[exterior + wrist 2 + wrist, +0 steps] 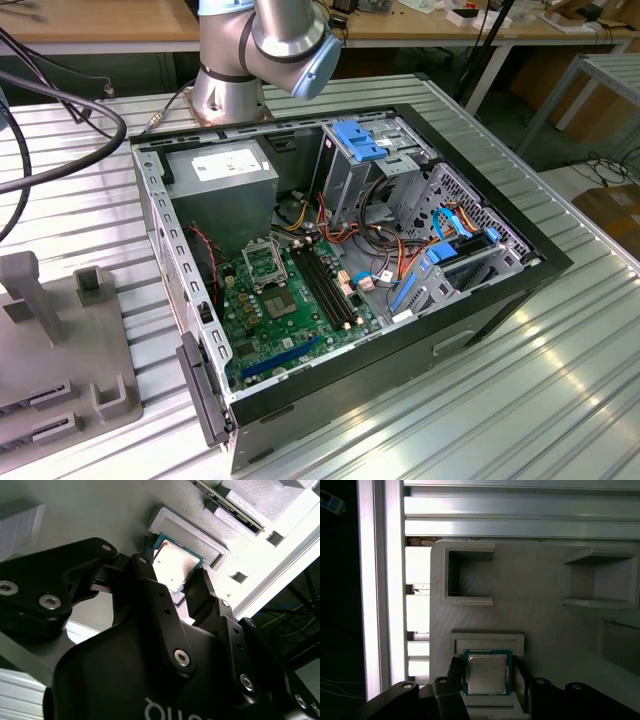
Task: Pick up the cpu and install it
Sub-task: 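Pick up the cpu and move it towards the insertion slot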
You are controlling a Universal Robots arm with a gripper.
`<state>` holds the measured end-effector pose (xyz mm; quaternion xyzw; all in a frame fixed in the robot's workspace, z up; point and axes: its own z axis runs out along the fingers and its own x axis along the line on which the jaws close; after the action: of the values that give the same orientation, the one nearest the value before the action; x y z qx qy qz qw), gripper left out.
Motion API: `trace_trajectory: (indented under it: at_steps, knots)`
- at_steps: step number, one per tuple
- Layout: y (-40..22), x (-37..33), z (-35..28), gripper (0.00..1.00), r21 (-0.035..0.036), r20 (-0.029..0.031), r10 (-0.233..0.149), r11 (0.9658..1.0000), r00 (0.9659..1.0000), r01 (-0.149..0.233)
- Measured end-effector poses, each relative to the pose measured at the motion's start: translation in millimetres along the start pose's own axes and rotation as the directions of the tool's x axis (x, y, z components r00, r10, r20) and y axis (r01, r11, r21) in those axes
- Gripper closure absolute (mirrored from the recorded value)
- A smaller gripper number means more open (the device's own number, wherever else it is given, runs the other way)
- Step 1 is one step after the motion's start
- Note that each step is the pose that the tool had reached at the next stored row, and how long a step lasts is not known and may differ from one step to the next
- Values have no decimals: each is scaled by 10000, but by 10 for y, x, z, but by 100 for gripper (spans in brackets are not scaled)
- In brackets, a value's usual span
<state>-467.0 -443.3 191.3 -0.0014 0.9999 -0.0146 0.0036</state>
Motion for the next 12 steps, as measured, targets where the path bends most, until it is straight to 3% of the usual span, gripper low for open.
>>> trace_trajectory:
  at_steps: [1,8,12]
  knots:
    - [0,0,0,51,0,0,-1,10000,10000,1]
    - [0,0,0,51,0,0,0,10000,10000,0]
    - [0,-1,-5,43,0,0,0,10000,10000,0]
